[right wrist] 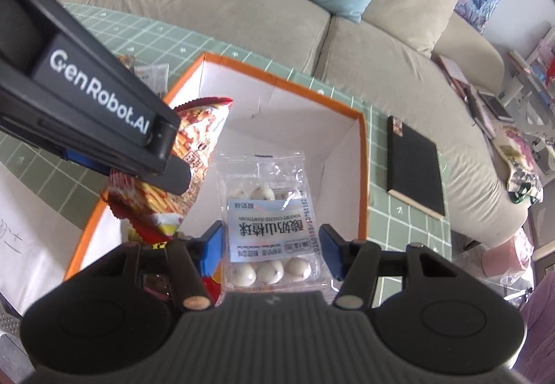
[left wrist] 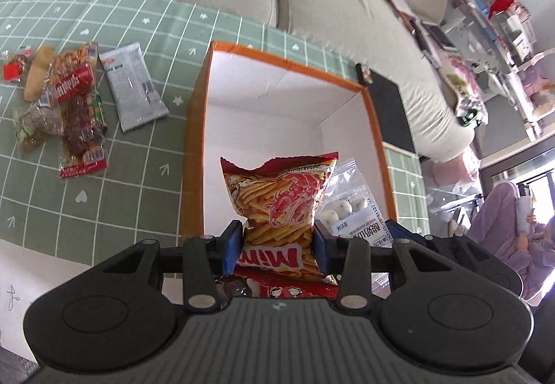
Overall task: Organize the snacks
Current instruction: 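Carry both packets over the orange box and lower them inside, then open both grippers to drop the packets into the box and withdraw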
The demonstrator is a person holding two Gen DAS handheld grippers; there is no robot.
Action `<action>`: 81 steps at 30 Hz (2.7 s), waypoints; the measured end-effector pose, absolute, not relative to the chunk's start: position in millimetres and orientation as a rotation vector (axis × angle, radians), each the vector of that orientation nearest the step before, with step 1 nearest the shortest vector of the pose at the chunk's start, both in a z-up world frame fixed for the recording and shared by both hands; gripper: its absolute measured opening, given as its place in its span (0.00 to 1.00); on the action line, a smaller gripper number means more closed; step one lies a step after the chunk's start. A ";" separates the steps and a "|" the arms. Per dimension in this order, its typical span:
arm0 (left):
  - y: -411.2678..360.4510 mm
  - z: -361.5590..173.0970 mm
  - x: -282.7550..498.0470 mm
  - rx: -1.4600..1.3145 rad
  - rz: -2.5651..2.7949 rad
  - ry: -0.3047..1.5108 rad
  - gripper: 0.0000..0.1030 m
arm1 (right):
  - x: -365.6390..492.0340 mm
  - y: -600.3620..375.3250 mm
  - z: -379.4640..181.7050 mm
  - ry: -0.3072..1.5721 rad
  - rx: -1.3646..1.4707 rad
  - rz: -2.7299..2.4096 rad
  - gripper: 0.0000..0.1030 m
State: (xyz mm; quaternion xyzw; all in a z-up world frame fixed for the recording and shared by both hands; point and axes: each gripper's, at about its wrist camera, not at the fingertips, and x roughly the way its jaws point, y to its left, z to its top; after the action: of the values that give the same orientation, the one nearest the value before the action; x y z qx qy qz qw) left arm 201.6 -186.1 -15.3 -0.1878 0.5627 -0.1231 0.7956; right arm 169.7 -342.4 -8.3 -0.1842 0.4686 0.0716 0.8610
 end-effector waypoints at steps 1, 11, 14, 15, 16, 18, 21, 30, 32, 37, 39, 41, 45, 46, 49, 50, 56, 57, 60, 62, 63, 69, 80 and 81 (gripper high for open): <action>-187.2 -19.3 204.3 -0.400 -0.255 1.224 0.46 | 172.2 -344.2 -13.9 0.997 -0.381 0.157 0.55; -198.9 -39.5 225.2 -0.357 -0.169 1.306 0.46 | 195.0 -343.0 -53.2 1.077 -0.392 0.233 0.55; -201.4 -43.3 231.3 -0.372 -0.156 1.330 0.46 | 200.7 -344.8 -59.1 1.085 -0.385 0.252 0.55; -201.6 -45.2 232.7 -0.381 -0.153 1.337 0.46 | 202.1 -345.3 -60.4 1.087 -0.383 0.255 0.55; -202.0 -46.7 233.8 -0.386 -0.155 1.340 0.46 | 201.0 -343.9 -61.5 1.089 -0.382 0.258 0.55; -202.5 -50.0 235.6 -0.382 -0.148 1.346 0.46 | 201.8 -343.9 -63.4 1.092 -0.383 0.268 0.55; -205.2 -51.4 237.1 -0.383 -0.146 1.352 0.46 | 202.1 -343.8 -66.3 1.103 -0.387 0.278 0.55; -207.9 -51.7 238.9 -0.391 -0.136 1.356 0.50 | 206.3 -347.6 -71.0 1.124 -0.374 0.298 0.56; -206.8 -51.2 238.2 -0.398 -0.135 1.348 0.58 | 210.8 -352.3 -71.3 1.133 -0.374 0.297 0.56; -203.0 -50.8 237.1 -0.432 -0.139 1.355 0.64 | 213.7 -353.4 -72.5 1.150 -0.380 0.291 0.56; -201.0 -49.1 235.6 -0.447 -0.145 1.356 0.66 | 214.8 -354.2 -73.0 1.158 -0.385 0.282 0.56; -197.9 -44.8 232.6 -0.463 -0.152 1.346 0.67 | 216.5 -353.9 -73.3 1.159 -0.389 0.277 0.56; -186.7 -34.8 227.9 -0.494 -0.173 1.325 0.69 | 220.1 -354.7 -74.5 1.177 -0.393 0.275 0.56; -183.2 -32.7 226.8 -0.504 -0.175 1.321 0.69 | 221.7 -355.5 -75.2 1.183 -0.394 0.275 0.56; -173.8 -26.4 222.7 -0.526 -0.180 1.305 0.69 | 225.5 -354.1 -78.9 1.204 -0.397 0.267 0.56; -170.5 -24.7 221.4 -0.532 -0.179 1.299 0.69 | 223.0 -351.8 -79.5 1.211 -0.401 0.263 0.56; -151.9 -20.1 216.2 -0.563 -0.189 1.286 0.69 | 223.9 -336.8 -85.3 1.251 -0.452 0.257 0.56; -148.4 -20.3 214.9 -0.573 -0.186 1.285 0.69 | 223.5 -334.1 -85.5 1.255 -0.462 0.256 0.57; -137.4 -22.1 211.2 -0.605 -0.171 1.289 0.69 | 221.5 -327.1 -83.6 1.255 -0.497 0.249 0.67; -129.7 -22.5 208.7 -0.629 -0.164 1.287 0.69 | 220.9 -322.4 -79.7 1.249 -0.527 0.240 0.71; -125.7 -22.8 207.7 -0.638 -0.162 1.283 0.69 | 220.2 -319.4 -76.7 1.240 -0.545 0.233 0.73; -101.2 -17.9 199.7 -0.666 -0.150 1.248 0.69 | 205.4 -296.7 -45.6 1.127 -0.634 0.173 0.86; -50.5 -3.1 179.6 -0.565 -0.145 1.105 0.69 | 159.4 -246.7 15.7 0.855 -0.526 0.132 0.86; -44.9 -1.8 177.6 -0.550 -0.142 1.088 0.69 | 155.6 -242.1 19.5 0.831 -0.506 0.127 0.86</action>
State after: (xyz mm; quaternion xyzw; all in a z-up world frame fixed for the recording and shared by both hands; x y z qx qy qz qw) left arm 177.6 -44.9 -1.8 -0.2580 0.5106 -0.0668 0.8175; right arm 155.6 -242.1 19.5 -0.2430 0.3992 0.0608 0.8820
